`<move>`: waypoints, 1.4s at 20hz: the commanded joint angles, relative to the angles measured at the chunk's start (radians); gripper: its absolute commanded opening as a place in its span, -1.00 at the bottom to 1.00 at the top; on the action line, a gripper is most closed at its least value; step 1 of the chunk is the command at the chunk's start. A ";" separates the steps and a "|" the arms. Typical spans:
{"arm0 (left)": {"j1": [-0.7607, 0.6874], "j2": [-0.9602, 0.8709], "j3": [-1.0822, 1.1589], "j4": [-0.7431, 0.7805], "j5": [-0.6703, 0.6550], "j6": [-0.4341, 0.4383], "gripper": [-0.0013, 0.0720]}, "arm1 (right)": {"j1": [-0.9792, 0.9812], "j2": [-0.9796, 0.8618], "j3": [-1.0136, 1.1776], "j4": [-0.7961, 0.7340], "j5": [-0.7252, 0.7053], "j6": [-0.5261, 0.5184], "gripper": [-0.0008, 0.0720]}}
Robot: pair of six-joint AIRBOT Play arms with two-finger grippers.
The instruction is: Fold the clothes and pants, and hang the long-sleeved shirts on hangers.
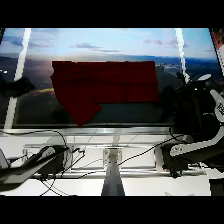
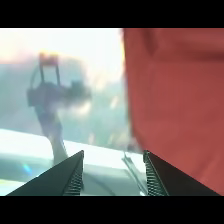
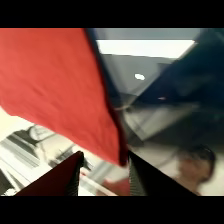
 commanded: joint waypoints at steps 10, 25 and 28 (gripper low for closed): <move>0.111 0.153 -0.516 -0.266 0.116 0.047 0.11 | 0.007 0.003 -0.072 0.134 -0.100 -0.124 -0.73; -0.346 -0.207 -0.554 -0.454 0.257 0.169 -0.52 | 0.007 0.119 -0.034 0.058 -0.133 -0.142 -0.95; -0.336 -0.197 -0.506 -0.473 0.242 0.246 -0.92 | 0.010 0.120 -0.032 0.048 -0.083 -0.147 -0.95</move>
